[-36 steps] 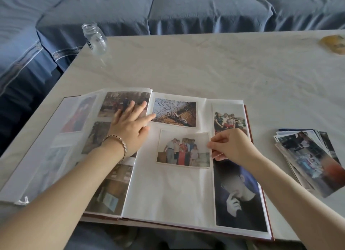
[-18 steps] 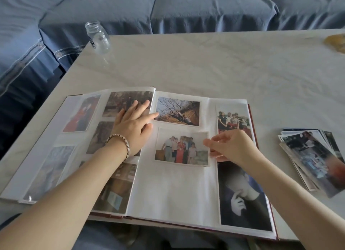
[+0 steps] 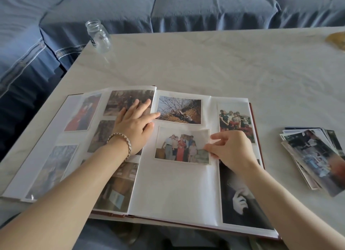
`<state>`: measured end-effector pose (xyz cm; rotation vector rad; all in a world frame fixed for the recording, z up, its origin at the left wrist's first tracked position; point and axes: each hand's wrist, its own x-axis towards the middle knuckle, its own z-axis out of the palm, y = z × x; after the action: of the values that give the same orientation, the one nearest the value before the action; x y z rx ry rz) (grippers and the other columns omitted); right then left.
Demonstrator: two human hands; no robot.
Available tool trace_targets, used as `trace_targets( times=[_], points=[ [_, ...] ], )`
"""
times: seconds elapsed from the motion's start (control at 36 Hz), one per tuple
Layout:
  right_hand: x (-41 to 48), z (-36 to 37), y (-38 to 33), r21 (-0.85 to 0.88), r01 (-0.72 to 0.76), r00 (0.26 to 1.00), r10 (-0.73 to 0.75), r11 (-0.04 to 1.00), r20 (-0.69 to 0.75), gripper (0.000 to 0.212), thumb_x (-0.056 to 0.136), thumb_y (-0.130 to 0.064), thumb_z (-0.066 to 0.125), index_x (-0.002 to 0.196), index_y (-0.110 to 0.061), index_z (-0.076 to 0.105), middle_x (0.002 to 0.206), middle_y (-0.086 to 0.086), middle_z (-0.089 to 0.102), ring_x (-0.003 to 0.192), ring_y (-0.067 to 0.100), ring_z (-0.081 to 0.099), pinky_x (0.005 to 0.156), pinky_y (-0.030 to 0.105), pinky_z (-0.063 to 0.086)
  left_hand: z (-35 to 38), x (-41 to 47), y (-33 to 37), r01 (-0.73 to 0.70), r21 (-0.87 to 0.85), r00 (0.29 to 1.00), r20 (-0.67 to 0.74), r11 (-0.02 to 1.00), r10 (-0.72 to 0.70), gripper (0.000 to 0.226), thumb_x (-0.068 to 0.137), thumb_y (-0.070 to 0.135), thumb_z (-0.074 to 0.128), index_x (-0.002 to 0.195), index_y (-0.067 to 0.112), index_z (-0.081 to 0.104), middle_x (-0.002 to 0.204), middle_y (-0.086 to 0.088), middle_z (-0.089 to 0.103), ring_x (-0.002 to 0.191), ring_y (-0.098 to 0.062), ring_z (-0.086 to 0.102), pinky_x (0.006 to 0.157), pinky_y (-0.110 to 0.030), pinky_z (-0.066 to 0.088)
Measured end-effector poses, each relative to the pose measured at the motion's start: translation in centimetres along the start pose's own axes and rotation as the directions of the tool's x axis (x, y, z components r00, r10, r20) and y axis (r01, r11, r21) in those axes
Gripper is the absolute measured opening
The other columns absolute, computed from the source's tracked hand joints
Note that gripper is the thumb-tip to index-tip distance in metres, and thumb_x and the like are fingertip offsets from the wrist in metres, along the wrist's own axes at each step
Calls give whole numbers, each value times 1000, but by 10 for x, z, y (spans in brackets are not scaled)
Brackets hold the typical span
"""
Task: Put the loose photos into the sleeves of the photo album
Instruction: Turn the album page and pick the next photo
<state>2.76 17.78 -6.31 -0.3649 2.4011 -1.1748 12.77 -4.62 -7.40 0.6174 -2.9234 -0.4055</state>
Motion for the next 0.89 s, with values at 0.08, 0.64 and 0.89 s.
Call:
trace_targets(
  times=[0.08, 0.64, 0.89],
  points=[
    [1, -1, -1, -6, 5, 1000, -5, 1000, 16, 33, 80, -13, 72, 112, -6, 64, 68, -1, 68, 62, 9, 64, 74, 30, 55, 0, 0, 0, 6, -11, 1000, -5, 1000, -6, 37, 98, 23, 40, 129, 38, 52, 155, 11, 17, 145, -12, 2, 115, -33, -5],
    [-8, 13, -7, -203, 60, 987, -89, 977, -136, 8, 83, -13, 66, 85, -10, 73, 83, 3, 69, 73, 19, 61, 67, 29, 53, 0, -1, 3, 11, 2, 1000, -14, 1000, -11, 37, 98, 22, 39, 129, 38, 52, 155, 9, 19, 145, -13, 5, 115, -33, -5],
    [-12, 16, -4, -143, 103, 980, -124, 984, -152, 3, 80, -10, 68, 77, -10, 69, 72, -1, 65, 70, 16, 60, 65, 26, 49, -1, -2, 3, 6, -4, 1000, -28, 1000, -6, 37, 98, 22, 40, 129, 37, 52, 155, 9, 18, 145, -13, 4, 114, -32, -6]
  ],
)
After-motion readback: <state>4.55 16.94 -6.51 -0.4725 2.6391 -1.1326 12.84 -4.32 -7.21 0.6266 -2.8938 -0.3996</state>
